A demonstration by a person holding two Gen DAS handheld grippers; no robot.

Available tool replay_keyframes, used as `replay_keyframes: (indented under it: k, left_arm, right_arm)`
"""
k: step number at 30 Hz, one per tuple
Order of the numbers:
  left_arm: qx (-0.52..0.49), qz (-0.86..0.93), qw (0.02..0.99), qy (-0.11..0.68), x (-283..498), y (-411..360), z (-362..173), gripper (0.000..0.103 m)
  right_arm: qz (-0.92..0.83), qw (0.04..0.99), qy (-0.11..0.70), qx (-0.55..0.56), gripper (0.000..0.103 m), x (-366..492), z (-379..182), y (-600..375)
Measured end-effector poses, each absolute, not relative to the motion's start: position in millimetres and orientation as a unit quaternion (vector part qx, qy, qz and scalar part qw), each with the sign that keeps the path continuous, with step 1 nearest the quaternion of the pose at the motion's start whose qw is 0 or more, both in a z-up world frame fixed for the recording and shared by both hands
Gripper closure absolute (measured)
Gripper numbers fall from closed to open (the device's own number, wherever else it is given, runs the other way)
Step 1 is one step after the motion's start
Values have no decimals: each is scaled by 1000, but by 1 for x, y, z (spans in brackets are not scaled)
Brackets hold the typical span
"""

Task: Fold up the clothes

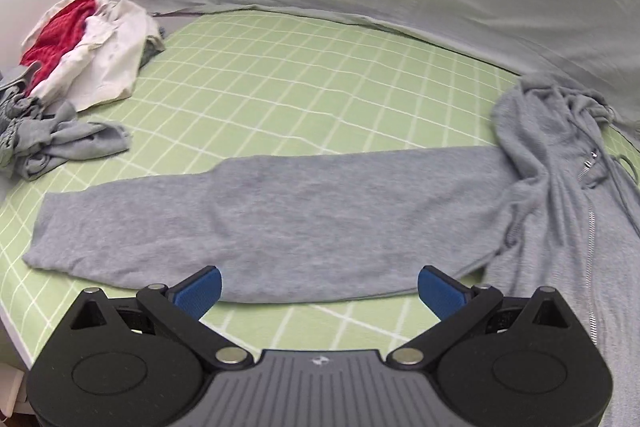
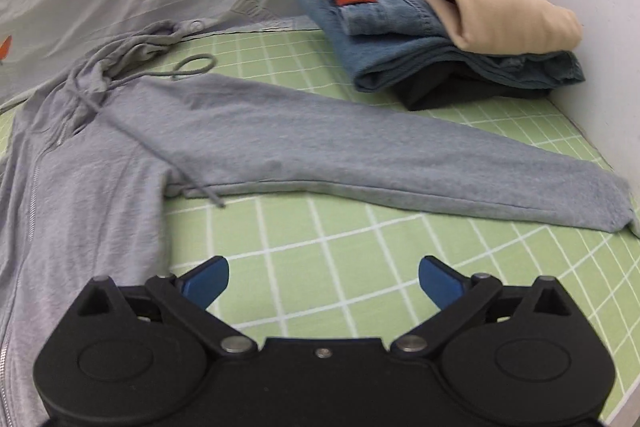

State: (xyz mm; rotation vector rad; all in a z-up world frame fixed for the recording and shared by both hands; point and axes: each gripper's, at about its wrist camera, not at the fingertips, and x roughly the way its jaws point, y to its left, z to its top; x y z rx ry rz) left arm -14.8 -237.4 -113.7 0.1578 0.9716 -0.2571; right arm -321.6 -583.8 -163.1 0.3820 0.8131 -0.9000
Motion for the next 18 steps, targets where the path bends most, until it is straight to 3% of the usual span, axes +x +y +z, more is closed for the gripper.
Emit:
replay_keyframes:
  k: [9, 18]
  left_arm:
    - [31, -11, 875, 483, 59, -92, -120, 0]
    - [104, -46, 863, 492, 113, -50, -148, 0]
  right_arm:
    - [-415, 803, 404, 143, 0, -264, -155, -486]
    - [-481, 763, 405, 150, 0, -234, -160, -428]
